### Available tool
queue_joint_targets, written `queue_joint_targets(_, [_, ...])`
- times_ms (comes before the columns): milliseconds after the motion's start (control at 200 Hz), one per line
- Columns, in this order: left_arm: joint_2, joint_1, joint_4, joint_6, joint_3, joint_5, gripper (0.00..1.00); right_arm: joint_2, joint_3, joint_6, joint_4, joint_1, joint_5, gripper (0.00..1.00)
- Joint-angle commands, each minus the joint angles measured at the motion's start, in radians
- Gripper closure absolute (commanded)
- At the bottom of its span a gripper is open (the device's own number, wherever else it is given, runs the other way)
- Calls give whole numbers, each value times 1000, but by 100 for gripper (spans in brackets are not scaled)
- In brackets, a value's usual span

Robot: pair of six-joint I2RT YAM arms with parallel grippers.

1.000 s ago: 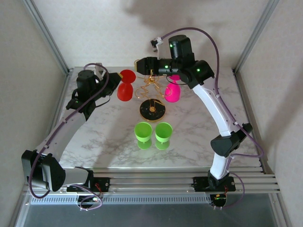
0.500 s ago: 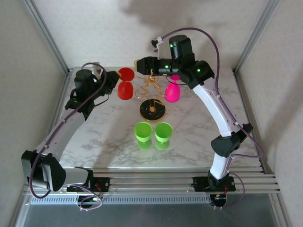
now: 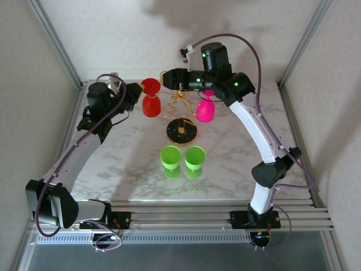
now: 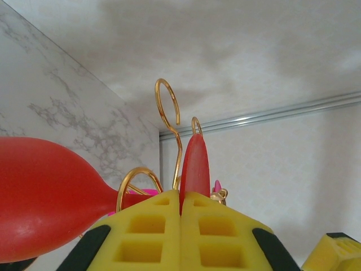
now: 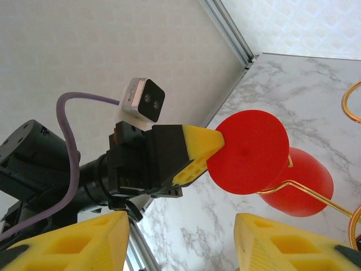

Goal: Take the wine glass off the wine glass rack

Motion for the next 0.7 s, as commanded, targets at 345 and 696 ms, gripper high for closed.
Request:
queue_joint_targets(345, [80, 0, -34, 86, 112, 82, 100, -32, -16, 3, 36, -7, -23, 48])
queue_joint_targets(696, [118, -2, -89, 149, 173, 118, 100, -28, -15, 4, 35, -7, -23, 48])
